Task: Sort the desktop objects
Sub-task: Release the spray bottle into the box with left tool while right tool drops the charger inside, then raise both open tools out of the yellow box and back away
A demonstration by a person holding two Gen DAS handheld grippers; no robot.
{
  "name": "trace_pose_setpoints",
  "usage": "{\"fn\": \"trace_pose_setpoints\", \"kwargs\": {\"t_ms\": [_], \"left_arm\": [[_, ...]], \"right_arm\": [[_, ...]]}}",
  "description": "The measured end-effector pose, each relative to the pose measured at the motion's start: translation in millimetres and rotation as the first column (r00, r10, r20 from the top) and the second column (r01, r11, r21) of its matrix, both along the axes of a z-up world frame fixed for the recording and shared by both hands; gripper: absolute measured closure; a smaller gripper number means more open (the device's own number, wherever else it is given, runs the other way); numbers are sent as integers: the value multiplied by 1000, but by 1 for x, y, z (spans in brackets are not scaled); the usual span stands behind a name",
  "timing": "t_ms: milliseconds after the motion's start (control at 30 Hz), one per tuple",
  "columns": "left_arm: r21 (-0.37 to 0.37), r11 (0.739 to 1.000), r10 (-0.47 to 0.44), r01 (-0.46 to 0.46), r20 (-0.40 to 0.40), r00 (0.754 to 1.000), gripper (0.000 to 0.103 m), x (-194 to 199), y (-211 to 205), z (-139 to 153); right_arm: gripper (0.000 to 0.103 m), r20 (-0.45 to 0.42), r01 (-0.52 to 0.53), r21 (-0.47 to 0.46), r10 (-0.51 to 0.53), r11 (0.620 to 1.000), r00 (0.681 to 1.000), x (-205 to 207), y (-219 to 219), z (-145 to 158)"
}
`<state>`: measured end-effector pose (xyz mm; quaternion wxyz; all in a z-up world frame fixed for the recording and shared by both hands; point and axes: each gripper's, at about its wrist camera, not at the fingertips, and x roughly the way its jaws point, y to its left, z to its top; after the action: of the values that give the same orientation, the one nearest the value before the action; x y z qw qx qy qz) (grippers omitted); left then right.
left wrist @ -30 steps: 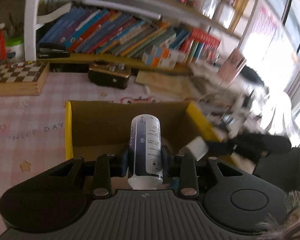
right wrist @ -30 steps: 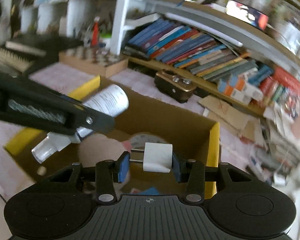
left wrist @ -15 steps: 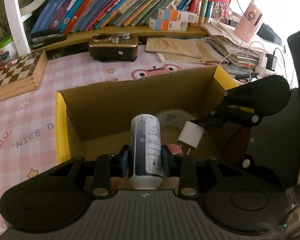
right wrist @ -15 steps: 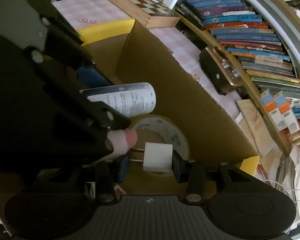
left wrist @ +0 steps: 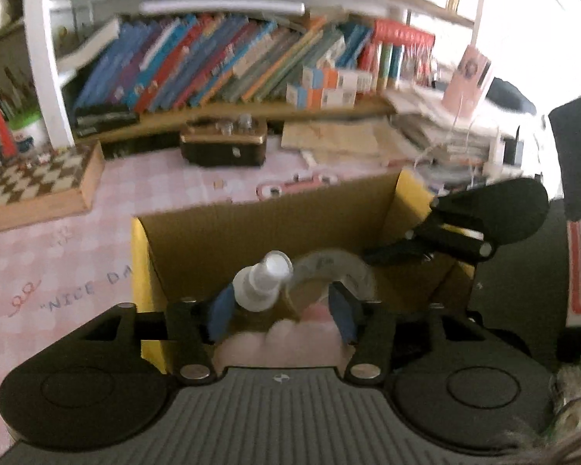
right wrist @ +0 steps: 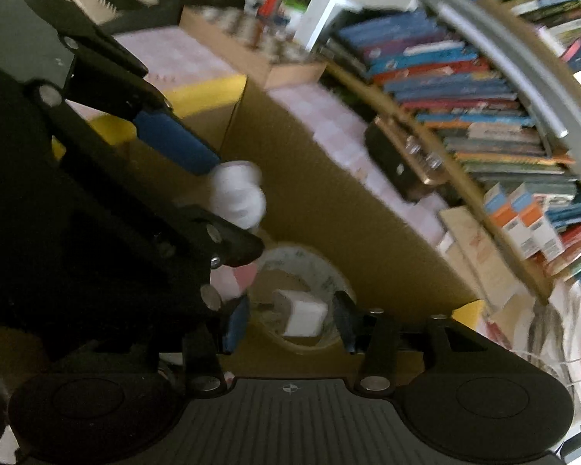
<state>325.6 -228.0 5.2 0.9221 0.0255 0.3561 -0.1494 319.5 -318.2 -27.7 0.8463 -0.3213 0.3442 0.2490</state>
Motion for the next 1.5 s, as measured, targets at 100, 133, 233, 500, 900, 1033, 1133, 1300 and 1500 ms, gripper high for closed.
{"fn": "trace_pose_setpoints", "kwargs": {"t_ms": [100,133,233,500,900,1033,1133,1300,1500], "left_arm": [[-18,999,31,-30,61,998,40,-14,7,13],[-23,999,45,-43,82,996,35,-20,10,18],[-42,995,91,-86,145,985,25,-41,21,31],[-78,977,210,-196,248,946,5,-99,58,52],[-142,930,366,-338,277,889,0,-185,114,50],[-94,919,393,-383,314,864,0,-211,124,45],[-72,924,380,-377,299,875,0,-225,129,39],[-49,925,374,-376,285,882,0,-252,140,29],[17,931,347,-365,270,898,0,-284,146,15]], "right_arm": [[44,38,42,82,-45,996,998,-10,-9,16],[42,53,59,117,-65,991,996,-14,-13,22],[34,82,113,220,-134,969,988,-26,-23,40],[26,95,250,447,-323,859,942,-59,-39,65],[18,87,380,576,-517,724,852,-138,-25,66],[17,68,416,585,-554,696,830,-165,-15,59],[16,58,441,574,-572,690,819,-187,-5,51],[15,26,481,553,-591,680,806,-224,12,37],[10,2,508,519,-594,688,804,-262,36,24]]}}
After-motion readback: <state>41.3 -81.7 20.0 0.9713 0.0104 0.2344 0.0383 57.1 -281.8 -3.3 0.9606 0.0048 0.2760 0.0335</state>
